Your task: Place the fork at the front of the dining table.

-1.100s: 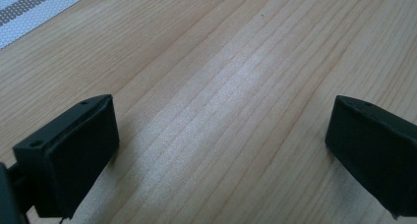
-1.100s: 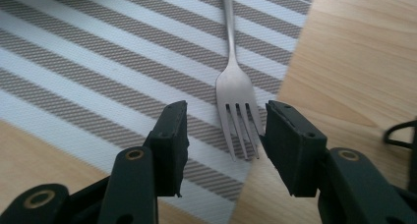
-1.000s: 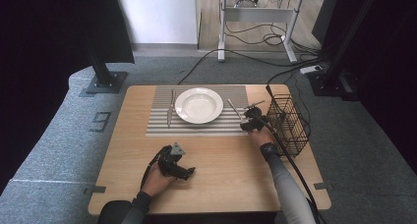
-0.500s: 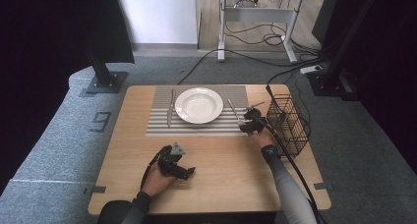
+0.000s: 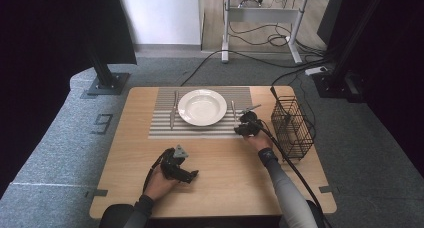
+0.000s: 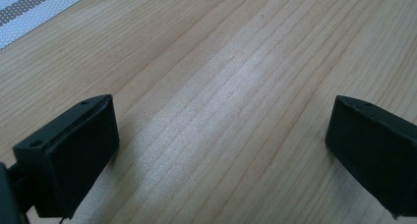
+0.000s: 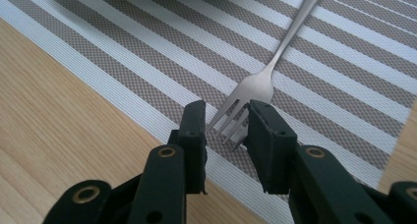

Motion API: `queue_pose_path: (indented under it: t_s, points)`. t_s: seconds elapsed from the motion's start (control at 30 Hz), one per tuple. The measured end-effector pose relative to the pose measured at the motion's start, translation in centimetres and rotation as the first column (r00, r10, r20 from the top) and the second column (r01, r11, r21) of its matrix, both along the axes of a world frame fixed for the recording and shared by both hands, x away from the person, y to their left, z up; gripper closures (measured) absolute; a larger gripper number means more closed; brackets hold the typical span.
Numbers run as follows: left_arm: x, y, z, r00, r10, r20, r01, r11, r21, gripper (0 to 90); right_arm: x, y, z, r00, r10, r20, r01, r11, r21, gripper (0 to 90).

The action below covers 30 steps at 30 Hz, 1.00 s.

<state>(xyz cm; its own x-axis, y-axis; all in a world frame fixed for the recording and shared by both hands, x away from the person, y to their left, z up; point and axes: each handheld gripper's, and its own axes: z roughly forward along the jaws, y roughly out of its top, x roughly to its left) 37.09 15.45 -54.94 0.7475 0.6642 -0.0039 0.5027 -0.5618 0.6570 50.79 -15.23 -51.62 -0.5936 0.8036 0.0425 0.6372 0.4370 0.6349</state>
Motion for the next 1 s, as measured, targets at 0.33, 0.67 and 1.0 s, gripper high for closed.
queue_pose_path:
  t_s: [0.33, 0.67, 1.0]
  points:
    - [0.0, 0.0, 0.0, 1.0000, -0.001, -0.001, 0.001, 1.0000, -0.001, 0.0, -0.5, -0.2, 0.5, 0.9993, -0.007, 0.036, 0.007, 1.000, 0.000, 60.3]
    - [0.0, 0.0, 0.0, 1.0000, 0.000, 0.000, 0.000, 1.0000, 0.000, 0.0, 0.1, -0.3, -0.1, 0.9992, -0.010, 0.040, 0.010, 1.000, -0.008, 60.7]
    - [0.0, 0.0, 0.0, 1.0000, 0.001, 0.000, -0.001, 1.0000, 0.000, 0.0, 2.2, -0.2, -0.2, 0.9983, -0.040, 0.041, 0.040, 0.999, 0.006, 59.1]
